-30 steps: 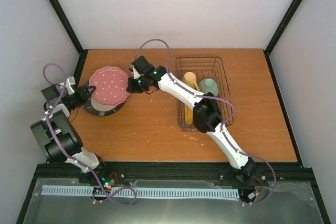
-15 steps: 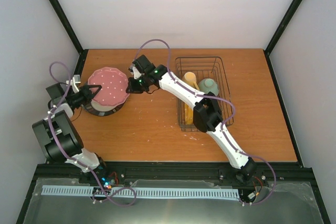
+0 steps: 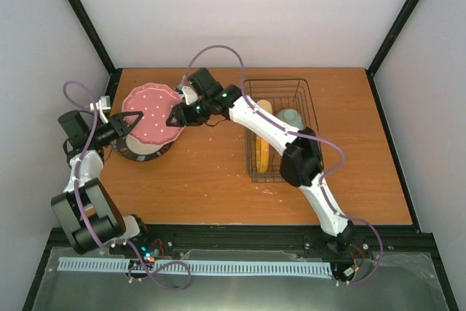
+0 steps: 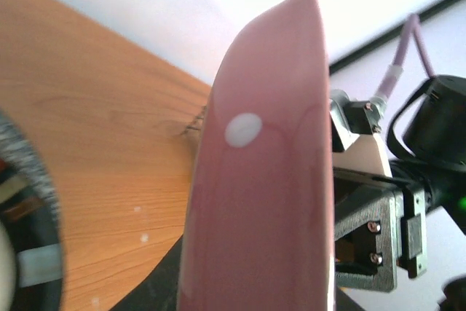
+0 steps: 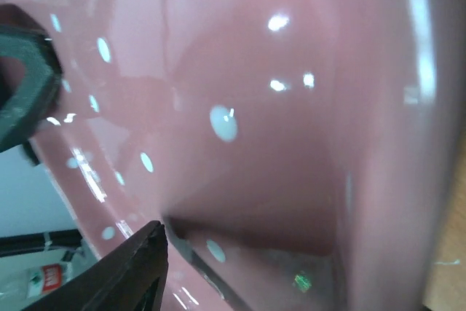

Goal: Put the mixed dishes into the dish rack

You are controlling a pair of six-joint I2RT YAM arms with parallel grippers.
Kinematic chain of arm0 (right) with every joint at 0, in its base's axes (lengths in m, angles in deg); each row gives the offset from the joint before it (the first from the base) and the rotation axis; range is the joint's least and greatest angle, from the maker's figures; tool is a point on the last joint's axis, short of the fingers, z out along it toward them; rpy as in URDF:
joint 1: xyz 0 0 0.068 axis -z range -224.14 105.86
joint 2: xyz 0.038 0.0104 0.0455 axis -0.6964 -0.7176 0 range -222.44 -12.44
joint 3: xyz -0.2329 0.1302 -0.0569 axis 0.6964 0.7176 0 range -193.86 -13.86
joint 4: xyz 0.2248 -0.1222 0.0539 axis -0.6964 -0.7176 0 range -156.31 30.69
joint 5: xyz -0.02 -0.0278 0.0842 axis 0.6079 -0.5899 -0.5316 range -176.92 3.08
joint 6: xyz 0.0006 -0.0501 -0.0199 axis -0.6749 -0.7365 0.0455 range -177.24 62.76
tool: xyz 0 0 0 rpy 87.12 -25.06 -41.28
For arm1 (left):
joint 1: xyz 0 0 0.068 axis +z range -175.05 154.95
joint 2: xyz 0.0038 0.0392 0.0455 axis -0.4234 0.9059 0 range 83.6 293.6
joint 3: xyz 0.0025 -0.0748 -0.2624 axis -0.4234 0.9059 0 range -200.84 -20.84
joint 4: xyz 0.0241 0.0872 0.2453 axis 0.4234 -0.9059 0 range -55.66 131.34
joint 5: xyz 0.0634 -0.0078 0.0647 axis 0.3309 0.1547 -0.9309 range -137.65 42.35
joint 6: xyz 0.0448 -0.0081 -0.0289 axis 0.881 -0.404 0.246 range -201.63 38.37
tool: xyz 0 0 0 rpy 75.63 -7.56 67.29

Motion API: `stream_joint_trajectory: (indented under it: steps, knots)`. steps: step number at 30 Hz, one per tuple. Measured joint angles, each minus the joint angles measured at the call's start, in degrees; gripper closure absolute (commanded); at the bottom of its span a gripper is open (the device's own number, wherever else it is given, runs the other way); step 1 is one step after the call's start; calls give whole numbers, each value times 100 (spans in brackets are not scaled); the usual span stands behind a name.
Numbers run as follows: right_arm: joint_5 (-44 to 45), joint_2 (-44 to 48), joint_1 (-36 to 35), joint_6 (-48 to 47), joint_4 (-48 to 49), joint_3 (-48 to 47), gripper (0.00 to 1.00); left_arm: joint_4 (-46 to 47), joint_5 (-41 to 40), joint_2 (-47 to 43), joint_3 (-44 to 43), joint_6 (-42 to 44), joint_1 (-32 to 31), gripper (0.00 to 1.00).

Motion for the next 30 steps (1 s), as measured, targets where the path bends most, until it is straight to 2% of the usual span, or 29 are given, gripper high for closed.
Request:
stream_joint_trajectory:
  steps: [2, 4, 8, 9, 11, 16, 18, 21, 22, 27, 30]
  knots:
    - [-122, 437, 20, -15, 81, 317, 50, 221, 302, -254, -33, -319, -57, 99]
    - [-284, 822, 57, -15, 205, 590, 56, 511, 531, -457, -63, -675, -131, 99]
    - [-756, 1458, 170, 52, 634, 1217, 95, 1165, 831, -778, -90, -1364, -380, 99]
    - [-1102, 1589, 243, 22, 772, 1373, 97, 1239, 942, -789, -101, -1565, -391, 99]
    - [-1528, 1832, 343, 101, 994, 1661, 97, 1353, 1080, -787, -155, -1993, -490, 93]
    - [-1823, 2046, 507, 236, 1360, 2065, 97, 1491, 802, -772, -245, -2184, -817, 59]
    - [-1635, 2116, 501, 295, 1397, 2076, 97, 1305, 756, -741, -321, -1912, -940, 44]
    - [-1250, 2284, 501, 306, 1478, 2076, 97, 704, 730, -634, -629, -1360, -1126, 10]
    - [-1163, 2345, 501, 304, 1519, 2076, 97, 472, 715, -586, -761, -1193, -1169, 2]
    - [-691, 2739, 431, 101, 1419, 2068, 97, -461, 354, -494, -1272, -474, -1346, 0]
    - [-350, 2898, 409, -96, 1189, 2072, 97, -715, -140, -656, -1449, -271, -1401, 0]
